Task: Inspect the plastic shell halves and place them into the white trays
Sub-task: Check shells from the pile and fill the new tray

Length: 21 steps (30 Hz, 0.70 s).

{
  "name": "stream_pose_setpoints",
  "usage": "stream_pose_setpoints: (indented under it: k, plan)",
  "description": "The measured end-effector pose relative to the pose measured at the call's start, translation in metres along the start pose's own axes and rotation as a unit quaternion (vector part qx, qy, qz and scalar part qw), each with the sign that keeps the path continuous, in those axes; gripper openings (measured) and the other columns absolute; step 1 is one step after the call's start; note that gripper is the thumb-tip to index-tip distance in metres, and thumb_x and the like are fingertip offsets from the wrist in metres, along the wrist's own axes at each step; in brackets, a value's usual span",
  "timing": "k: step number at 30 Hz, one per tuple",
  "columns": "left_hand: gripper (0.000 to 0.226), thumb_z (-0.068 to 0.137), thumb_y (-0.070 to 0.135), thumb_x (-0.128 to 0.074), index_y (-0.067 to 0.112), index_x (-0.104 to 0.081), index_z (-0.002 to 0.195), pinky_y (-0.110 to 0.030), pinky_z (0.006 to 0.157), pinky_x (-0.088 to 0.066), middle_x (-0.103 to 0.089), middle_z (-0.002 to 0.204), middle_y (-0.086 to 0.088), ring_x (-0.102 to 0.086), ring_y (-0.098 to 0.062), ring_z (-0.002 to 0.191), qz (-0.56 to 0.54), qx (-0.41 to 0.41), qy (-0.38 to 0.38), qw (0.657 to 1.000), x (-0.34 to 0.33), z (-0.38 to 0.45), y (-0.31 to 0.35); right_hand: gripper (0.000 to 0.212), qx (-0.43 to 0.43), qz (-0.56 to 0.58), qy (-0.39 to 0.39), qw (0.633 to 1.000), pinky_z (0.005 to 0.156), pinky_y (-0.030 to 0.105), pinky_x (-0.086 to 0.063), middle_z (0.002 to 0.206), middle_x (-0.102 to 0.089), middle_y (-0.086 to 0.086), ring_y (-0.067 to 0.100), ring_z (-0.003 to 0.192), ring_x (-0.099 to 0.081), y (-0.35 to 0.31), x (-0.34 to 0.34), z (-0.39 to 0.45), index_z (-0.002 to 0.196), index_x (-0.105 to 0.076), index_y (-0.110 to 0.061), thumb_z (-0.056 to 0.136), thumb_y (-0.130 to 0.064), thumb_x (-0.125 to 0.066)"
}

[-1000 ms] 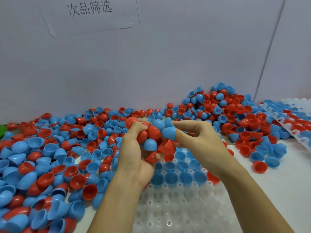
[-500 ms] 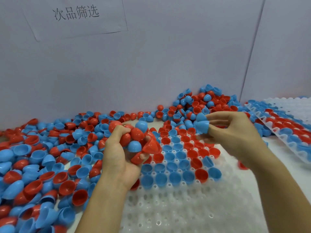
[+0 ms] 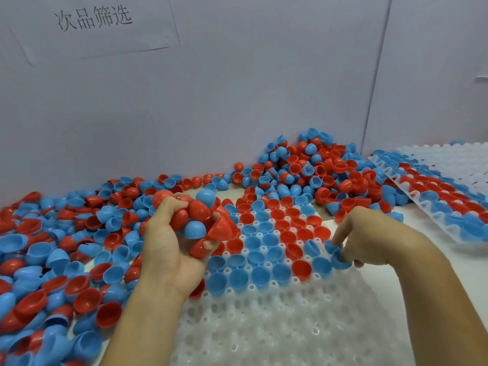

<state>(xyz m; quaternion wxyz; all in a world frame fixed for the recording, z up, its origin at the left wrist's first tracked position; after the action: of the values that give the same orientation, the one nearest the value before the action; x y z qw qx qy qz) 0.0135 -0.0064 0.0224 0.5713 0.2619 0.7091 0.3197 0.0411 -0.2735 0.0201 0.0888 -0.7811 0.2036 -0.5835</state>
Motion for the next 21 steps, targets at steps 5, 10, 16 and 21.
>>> stream_pose_setpoints:
  k: [5,10,16,21]
  plan:
    - [0.036,0.088,0.018,-0.057,0.023,-0.064,0.053,-0.021,0.042,-0.042,-0.064,0.062,0.0,-0.065,-0.016,0.055,-0.003,0.008,0.01,1.0,-0.001,-0.002,0.0,0.03,-0.017,-0.031,0.004,0.999,0.087,0.032,-0.058,0.106,-0.07,0.001,0.017,0.091,-0.061,-0.005,-0.007,0.007,0.114,-0.075,-0.014,0.084,-0.01,-0.076]
    - [0.024,0.088,0.018,-0.058,0.021,-0.063,0.065,-0.022,0.04,-0.042,-0.066,0.067,-0.003,-0.065,-0.019,0.059,-0.001,0.009,0.015,1.0,-0.001,-0.002,0.0,0.026,0.016,-0.016,0.007,1.0,0.058,0.014,-0.044,0.103,-0.067,-0.004,0.009,0.08,-0.054,-0.001,-0.002,0.007,0.108,-0.077,-0.02,0.088,-0.006,-0.069]
    - [0.024,0.088,0.017,-0.055,0.02,-0.061,0.065,-0.018,0.039,-0.037,-0.064,0.068,-0.004,-0.064,-0.02,0.06,0.002,0.019,0.004,1.0,-0.005,-0.004,-0.003,0.033,0.078,0.015,0.058,0.995,0.052,0.011,-0.041,0.099,-0.061,-0.009,0.006,0.078,-0.056,-0.006,0.002,0.005,0.084,-0.074,-0.035,0.087,-0.003,-0.067]
    - [0.038,0.088,0.017,-0.054,0.022,-0.067,0.053,-0.02,0.037,-0.037,-0.064,0.064,-0.002,-0.064,-0.019,0.059,0.001,0.018,-0.005,1.0,-0.008,-0.005,-0.004,0.034,0.108,0.022,0.07,0.991,0.053,0.01,-0.042,0.107,-0.064,-0.007,0.006,0.078,-0.055,-0.012,-0.001,0.005,0.082,-0.072,-0.036,0.087,-0.003,-0.066]
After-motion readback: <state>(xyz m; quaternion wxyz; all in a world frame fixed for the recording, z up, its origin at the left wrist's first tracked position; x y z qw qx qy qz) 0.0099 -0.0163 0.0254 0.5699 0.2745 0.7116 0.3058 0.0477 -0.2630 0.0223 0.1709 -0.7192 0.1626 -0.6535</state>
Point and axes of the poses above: each hand's wrist, its own z-axis towards the middle knuckle, its own x-axis out of the back of the hand, y = z × x, the point moved 2 cm from there along z, towards the middle knuckle
